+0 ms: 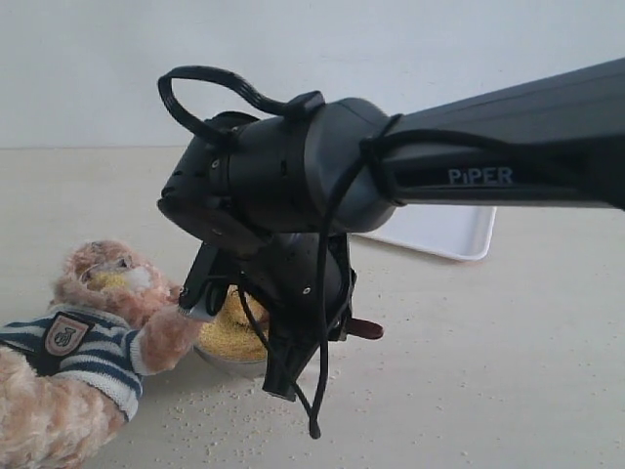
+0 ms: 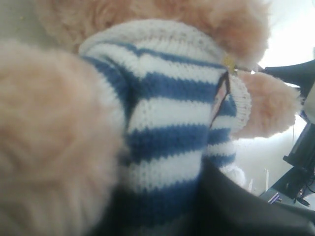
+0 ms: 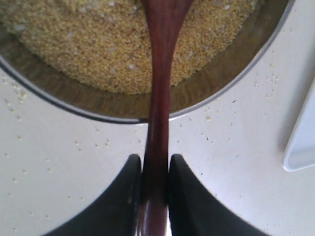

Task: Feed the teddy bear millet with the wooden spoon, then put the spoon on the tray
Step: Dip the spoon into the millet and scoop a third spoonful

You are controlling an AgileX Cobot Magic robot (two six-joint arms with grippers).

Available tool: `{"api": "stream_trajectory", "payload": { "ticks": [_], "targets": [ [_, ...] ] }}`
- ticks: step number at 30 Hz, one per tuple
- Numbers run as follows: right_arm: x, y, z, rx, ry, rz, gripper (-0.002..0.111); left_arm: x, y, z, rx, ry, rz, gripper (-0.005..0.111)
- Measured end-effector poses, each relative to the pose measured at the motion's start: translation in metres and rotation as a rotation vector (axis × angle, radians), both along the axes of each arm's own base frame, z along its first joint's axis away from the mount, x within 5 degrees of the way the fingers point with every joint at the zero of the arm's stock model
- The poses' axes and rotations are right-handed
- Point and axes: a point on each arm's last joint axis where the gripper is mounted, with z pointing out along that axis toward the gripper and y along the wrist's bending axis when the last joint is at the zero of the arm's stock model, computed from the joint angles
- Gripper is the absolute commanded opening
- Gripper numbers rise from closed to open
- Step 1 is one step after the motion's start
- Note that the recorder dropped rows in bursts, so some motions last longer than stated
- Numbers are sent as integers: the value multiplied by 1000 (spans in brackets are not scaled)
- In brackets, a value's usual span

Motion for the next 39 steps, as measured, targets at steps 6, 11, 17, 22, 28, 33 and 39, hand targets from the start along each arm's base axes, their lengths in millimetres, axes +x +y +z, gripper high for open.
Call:
{"api": "stream_trajectory", "payload": {
  "ticks": [6, 11, 17, 22, 28, 33, 39],
  "targets": [
    [3, -6, 8, 38, 19, -36, 1, 0, 0, 0, 0, 0, 0, 5],
    [3, -8, 14, 71, 36, -58, 1, 0, 0, 0, 0, 0, 0, 5],
    [3, -11, 18, 115, 75, -104, 1, 0, 0, 0, 0, 0, 0, 5],
    [2, -12, 21, 170, 136, -155, 1, 0, 0, 0, 0, 0, 0, 5],
    [8, -20, 27, 224, 176, -214, 1, 0, 0, 0, 0, 0, 0, 5],
    [10, -25, 35, 271, 207, -246, 1, 0, 0, 0, 0, 0, 0, 5],
    [7, -32, 31, 257, 235, -255, 1, 0, 0, 0, 0, 0, 0, 5]
  ]
}}
